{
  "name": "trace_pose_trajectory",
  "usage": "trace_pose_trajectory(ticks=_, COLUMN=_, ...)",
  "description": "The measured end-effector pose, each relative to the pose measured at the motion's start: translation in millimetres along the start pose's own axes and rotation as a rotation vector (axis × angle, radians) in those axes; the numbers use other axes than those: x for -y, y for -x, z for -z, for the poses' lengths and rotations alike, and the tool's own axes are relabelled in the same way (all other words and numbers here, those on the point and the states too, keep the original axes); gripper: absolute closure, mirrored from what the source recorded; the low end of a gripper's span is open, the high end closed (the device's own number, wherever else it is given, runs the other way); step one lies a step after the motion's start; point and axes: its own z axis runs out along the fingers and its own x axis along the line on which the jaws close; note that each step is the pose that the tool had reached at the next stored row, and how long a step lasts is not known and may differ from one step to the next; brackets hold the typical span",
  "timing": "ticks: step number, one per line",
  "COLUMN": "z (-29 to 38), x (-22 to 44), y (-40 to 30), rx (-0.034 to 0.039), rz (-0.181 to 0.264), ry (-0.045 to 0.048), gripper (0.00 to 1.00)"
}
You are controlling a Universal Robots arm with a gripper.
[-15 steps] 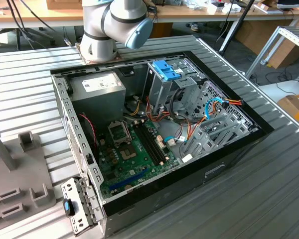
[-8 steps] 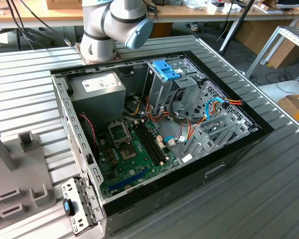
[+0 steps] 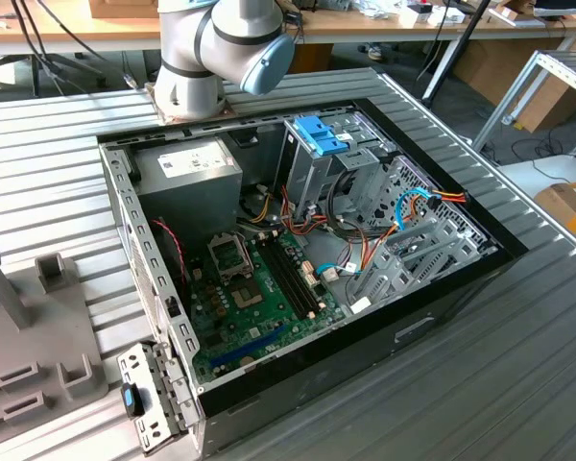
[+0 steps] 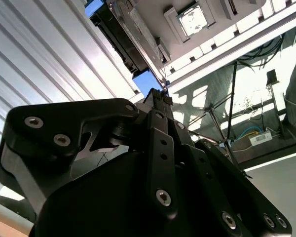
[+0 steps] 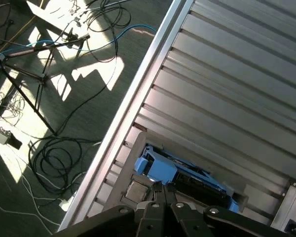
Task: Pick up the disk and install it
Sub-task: 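Pick up the disk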
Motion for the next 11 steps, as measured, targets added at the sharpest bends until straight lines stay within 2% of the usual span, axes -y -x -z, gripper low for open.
trace_pose_trajectory(ticks=6, z=0.0, x=0.0, y=0.0, rx=-0.0001, rz=0.005, ry=-0.0002, gripper=0.89)
trace_pose_trajectory(ticks=9, z=-0.1, x=0.0, y=0.0, rx=-0.0008, rz=0.023, ry=-0.0008, gripper=0.89)
trace_pose_trajectory(ticks=11, z=0.0, x=0.0, y=0.0, rx=-0.0028, rz=0.072, ry=-0.0024, gripper=0.89)
